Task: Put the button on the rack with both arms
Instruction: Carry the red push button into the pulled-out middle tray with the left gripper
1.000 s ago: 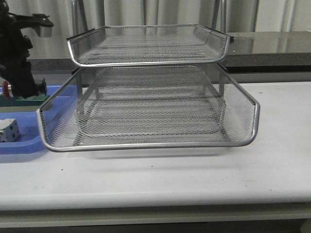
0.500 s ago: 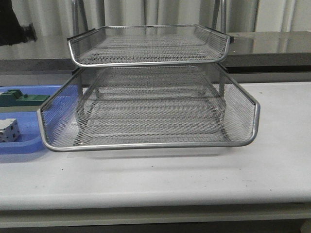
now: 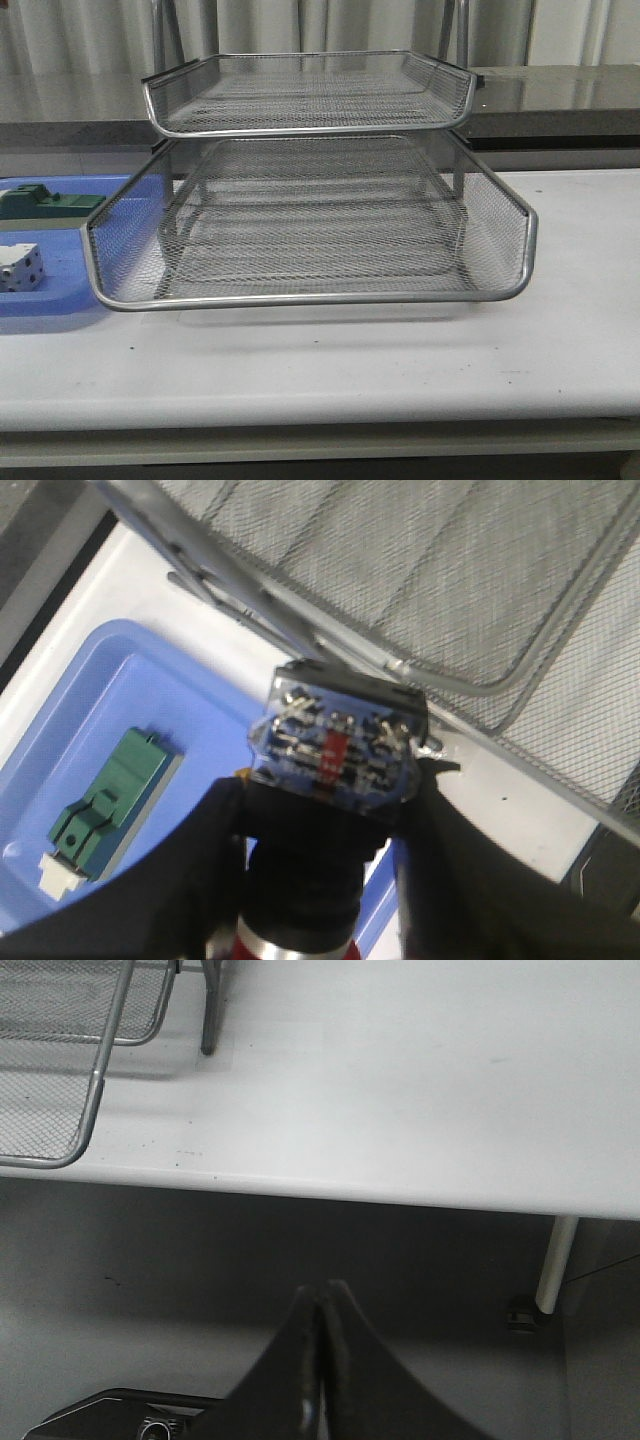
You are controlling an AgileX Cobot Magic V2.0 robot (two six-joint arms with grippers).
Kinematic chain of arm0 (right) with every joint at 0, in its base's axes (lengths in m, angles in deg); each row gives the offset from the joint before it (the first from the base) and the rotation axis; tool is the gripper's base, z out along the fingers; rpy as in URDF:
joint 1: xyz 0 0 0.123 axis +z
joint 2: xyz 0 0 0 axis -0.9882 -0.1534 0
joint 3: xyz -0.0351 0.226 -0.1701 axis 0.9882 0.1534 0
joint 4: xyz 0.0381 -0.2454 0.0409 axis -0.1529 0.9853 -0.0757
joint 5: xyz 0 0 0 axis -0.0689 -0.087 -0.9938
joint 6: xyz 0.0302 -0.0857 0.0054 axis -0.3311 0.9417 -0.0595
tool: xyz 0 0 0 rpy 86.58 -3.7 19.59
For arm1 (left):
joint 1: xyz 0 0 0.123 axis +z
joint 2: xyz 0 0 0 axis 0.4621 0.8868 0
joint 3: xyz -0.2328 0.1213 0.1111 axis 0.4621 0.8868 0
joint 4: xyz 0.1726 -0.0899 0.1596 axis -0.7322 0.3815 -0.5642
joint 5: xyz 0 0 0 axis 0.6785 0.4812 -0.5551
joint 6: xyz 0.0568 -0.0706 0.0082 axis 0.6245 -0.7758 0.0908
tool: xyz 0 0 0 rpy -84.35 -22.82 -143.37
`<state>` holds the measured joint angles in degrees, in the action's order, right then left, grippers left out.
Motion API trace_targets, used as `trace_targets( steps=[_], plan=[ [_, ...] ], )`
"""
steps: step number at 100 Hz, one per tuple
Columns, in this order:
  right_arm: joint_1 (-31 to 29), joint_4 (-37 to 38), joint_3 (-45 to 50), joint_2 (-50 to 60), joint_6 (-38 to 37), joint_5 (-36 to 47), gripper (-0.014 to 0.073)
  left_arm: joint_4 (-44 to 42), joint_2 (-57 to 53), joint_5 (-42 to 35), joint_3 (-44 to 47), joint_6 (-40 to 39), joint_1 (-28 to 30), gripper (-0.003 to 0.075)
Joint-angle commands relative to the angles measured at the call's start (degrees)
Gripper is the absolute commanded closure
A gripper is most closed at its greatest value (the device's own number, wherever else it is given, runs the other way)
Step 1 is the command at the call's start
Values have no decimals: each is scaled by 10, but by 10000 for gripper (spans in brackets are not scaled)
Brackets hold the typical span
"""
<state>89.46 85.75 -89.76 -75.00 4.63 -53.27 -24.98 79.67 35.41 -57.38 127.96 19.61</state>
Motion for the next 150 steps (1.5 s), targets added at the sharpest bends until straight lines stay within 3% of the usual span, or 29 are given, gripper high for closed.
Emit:
trace_targets(
  steps=[1, 42, 61, 150],
  plan=[
    [-1, 8, -21, -1, -1, 30, 664, 23, -31, 7, -16, -12, -32, 741],
    [-1, 8, -21, -1, -1, 30, 664, 23, -33, 7, 22, -25, -200, 741],
    [-1, 8, -21, -1, -1, 30, 664, 23, -16, 7, 31, -25, -244, 741],
    [-1, 8, -21, -1, -1, 30, 664, 36, 127, 1, 31, -25, -263, 740]
  ],
)
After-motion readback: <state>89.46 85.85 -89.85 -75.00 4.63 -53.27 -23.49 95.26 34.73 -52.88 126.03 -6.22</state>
